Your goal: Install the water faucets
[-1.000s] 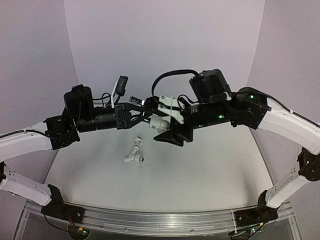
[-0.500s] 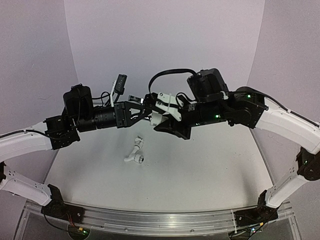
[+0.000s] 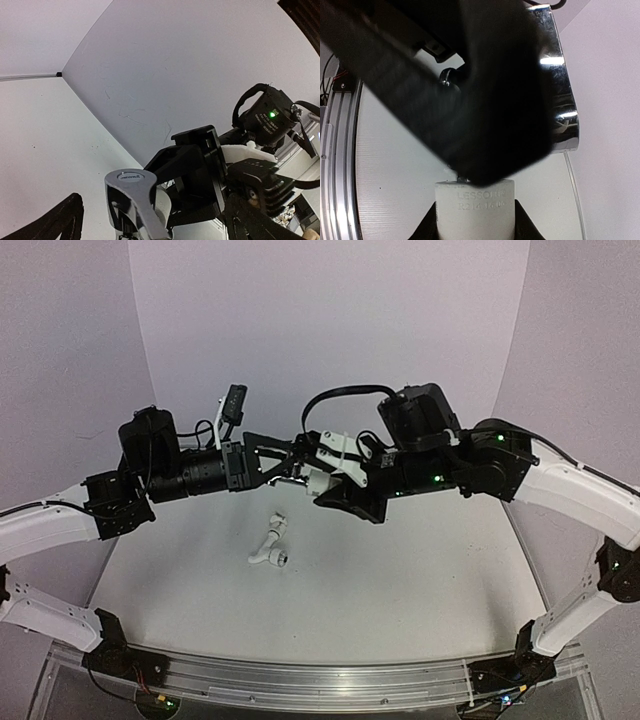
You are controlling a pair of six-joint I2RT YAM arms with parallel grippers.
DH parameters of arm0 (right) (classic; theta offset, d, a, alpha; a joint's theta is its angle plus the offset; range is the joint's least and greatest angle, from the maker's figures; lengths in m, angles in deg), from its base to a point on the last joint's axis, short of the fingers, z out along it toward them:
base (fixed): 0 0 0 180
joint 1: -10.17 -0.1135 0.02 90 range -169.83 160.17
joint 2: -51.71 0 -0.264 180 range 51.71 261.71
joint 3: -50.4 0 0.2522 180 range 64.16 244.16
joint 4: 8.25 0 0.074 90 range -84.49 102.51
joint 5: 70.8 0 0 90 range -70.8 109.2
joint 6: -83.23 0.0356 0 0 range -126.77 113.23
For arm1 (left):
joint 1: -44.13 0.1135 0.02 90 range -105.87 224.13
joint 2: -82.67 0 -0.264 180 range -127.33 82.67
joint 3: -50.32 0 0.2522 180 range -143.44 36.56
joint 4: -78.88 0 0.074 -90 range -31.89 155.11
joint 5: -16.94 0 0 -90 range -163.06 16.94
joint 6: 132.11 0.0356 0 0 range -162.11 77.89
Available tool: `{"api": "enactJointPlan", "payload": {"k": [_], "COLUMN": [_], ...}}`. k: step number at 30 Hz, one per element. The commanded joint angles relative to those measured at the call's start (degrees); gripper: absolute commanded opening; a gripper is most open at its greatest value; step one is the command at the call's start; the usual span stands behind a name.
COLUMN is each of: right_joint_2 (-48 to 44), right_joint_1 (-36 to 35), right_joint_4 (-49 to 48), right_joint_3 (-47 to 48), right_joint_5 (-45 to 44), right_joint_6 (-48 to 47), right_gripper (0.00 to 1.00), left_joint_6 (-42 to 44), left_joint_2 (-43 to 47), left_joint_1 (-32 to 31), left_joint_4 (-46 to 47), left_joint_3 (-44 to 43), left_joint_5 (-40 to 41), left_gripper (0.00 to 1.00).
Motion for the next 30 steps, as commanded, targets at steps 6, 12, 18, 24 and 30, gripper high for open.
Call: {"api": "enactJointPlan", "payload": {"k": [6, 12, 18, 24, 30], "right_joint_2": [-3.52, 3.45, 10.57, 13.0, 18.03], "right_joint_1": [19.05, 28.01, 30.41, 30.38, 30.2], "right_joint_4": [-3.73, -5.31, -12.6, -25.73, -30.94], "right_joint_3": [-7.15, -11.36, -17.72, -25.31, -25.77], "right_joint_5": [10.59, 11.66, 10.29, 11.78, 12.8], "right_joint_6": [13.02, 12.96, 11.73, 13.54, 14.73], "right_gripper": [0.0, 0.0, 0.0, 0.0, 0.0], "left_joint_6": [-2.0, -3.56, -3.81, -4.17, -3.72], "left_joint_2": [6.51, 8.69, 10.31, 11.04, 9.04], "left_joint_1": [0.06, 0.08, 0.05, 0.05, 0.05], "left_joint_4": [-2.01, -2.74, -3.57, -3.26, -4.6], "left_joint_3": [2.18, 4.16, 4.85, 6.05, 3.71], "left_joint_5": [11.2, 17.12, 19.25, 21.41, 21.53], "left_gripper": [1.0, 1.0, 1.0, 1.0, 1.0]}}
